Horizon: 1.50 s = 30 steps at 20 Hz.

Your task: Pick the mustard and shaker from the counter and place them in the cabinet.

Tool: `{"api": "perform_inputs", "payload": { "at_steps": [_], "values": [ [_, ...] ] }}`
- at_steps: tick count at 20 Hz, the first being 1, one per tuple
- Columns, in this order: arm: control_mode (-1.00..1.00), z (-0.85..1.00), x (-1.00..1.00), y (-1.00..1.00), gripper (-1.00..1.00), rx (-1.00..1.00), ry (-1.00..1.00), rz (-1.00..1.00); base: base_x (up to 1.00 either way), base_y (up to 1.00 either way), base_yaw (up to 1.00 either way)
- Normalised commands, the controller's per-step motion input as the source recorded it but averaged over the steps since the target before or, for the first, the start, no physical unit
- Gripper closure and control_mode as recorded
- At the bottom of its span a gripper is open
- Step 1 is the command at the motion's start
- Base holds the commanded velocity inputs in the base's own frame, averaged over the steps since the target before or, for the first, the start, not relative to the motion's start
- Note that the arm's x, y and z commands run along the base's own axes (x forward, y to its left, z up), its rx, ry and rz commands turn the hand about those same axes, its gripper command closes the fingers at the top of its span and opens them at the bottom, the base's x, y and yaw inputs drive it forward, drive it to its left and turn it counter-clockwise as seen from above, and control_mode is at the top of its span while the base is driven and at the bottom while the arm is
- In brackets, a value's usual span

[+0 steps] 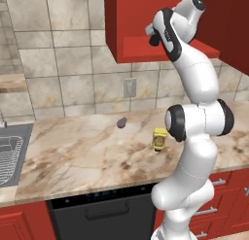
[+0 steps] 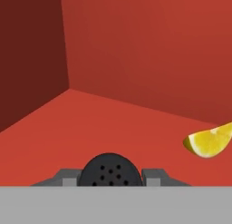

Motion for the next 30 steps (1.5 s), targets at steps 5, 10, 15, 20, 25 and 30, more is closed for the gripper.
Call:
{"api": "perform_inputs", "payload": {
  "at_steps": [5,10,15,20,25,30],
  "values": [
    [-1.0,-0.06,0.1,0.0,1.0,0.0,0.0,0.0,0.0,0.0,0.0],
    [-1.0,-0.01,0.02,0.0,-1.0,0.0,0.0,0.0,0.0,0.0,0.0],
    [-1.0,0.0,0.0,0.0,-1.0,0.0,0.0,0.0,0.0,0.0,0.0],
    [-1.0,0.0,-0.07,0.0,-1.0,0.0,-0.01,0.0,0.0,0.0,0.0],
    [-1.0,-0.14,-0.56,-0.01,-1.0,0.0,-0.03,0.0,0.0,0.0,0.0],
    [-1.0,-0.5,-0.97,-0.07,-1.0,-0.06,-0.02,0.0,0.0,0.0,0.0]
  ]
}}
